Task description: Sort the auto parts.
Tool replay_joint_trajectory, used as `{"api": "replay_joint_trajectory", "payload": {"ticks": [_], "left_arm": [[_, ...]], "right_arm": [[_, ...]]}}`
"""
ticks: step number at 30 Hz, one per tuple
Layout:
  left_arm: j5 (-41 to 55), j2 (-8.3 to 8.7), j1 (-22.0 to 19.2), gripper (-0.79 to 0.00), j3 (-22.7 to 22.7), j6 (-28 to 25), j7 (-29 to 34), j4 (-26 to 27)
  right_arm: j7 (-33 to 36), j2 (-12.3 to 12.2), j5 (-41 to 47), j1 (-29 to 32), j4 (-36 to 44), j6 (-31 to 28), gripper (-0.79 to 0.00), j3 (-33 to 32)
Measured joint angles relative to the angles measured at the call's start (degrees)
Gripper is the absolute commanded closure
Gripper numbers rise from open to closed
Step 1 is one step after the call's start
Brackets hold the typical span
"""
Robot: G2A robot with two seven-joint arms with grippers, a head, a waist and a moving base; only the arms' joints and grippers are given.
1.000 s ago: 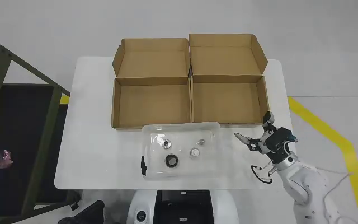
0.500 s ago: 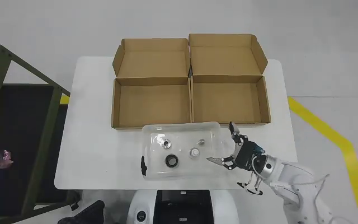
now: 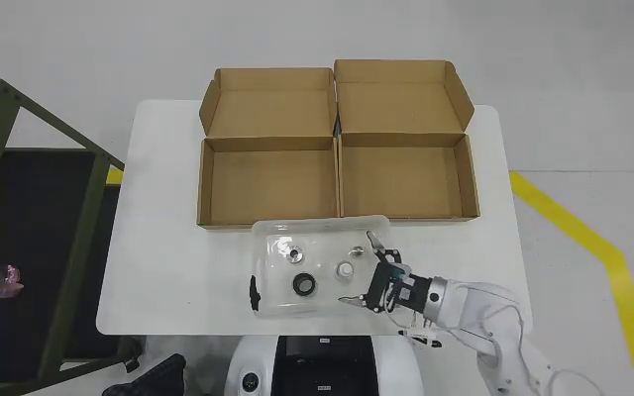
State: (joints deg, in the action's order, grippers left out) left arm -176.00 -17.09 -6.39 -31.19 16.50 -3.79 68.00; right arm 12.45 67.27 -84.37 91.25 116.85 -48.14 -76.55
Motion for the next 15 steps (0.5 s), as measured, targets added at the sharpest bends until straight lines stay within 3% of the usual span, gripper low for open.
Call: {"api": "replay_joint_trajectory", "payload": {"ticks": [14, 15], "left_arm": [[0.0, 0.0, 0.0, -0.785, 0.0, 0.0, 0.0, 0.0], [0.0, 0.0, 0.0, -0.785, 0.0, 0.0, 0.0, 0.0]], "right_arm": [[3.0, -0.3, 1.5, -3.5, -4.5, 1.0, -0.785, 3.2], [3.5, -0.3, 1.5, -3.8, -4.8, 1.1, -0.757, 3.5]]}}
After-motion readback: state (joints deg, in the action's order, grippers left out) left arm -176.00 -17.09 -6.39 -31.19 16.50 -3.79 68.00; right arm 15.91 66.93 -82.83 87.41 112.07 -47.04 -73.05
